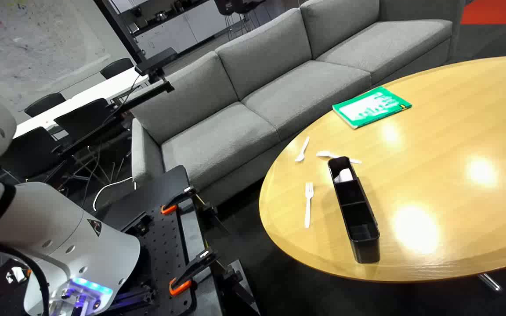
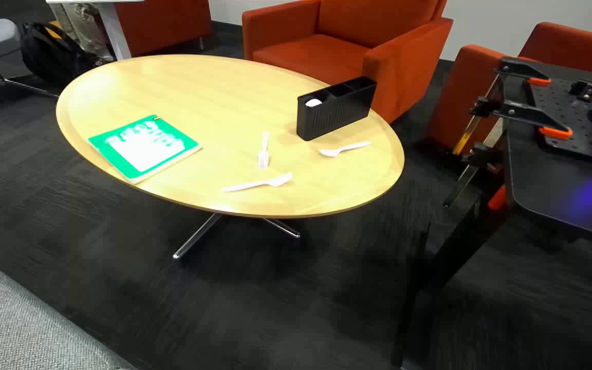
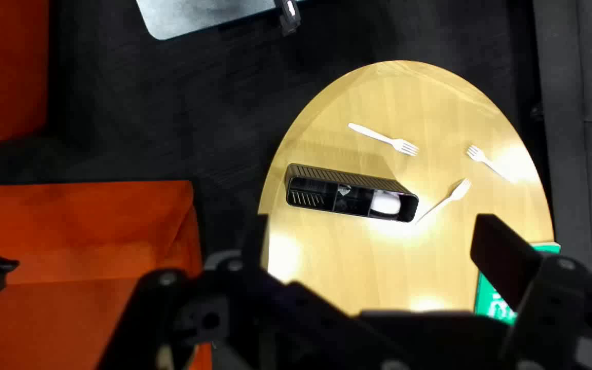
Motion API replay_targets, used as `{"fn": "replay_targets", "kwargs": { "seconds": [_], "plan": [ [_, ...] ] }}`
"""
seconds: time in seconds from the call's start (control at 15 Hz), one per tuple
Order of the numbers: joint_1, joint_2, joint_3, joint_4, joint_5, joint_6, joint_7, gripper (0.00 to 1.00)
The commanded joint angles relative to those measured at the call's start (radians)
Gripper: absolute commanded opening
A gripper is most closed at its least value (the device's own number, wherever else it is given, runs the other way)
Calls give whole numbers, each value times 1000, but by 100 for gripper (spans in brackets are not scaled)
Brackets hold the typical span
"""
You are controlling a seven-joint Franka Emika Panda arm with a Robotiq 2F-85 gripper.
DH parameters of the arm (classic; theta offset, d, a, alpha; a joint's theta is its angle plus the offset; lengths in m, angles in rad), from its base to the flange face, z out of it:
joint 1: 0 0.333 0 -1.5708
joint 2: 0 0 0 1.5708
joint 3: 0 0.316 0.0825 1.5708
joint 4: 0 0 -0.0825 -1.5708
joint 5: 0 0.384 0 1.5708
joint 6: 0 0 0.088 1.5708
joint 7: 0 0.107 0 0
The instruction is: Move the black cutlery stand
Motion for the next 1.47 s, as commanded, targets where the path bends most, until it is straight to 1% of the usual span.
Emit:
{"fn": "replay_targets", "kwargs": {
  "seconds": [0.0, 0.6, 0.8, 0.87, 1.0, 1.13, 1.4],
  "plan": [
    [-10, 3, 7, 3, 5, -3, -5, 100],
    [-10, 3, 7, 4, 5, -3, -5, 100],
    [-2, 43, 22, -37, -3, 109, 6, 100],
    [6, 64, 21, -55, 7, 164, -1, 100],
    [24, 116, 26, -106, 19, 319, -15, 100],
    [35, 186, 33, -143, 18, 470, -21, 100],
    [46, 385, 51, -173, 7, 701, -6, 100]
  ]
}}
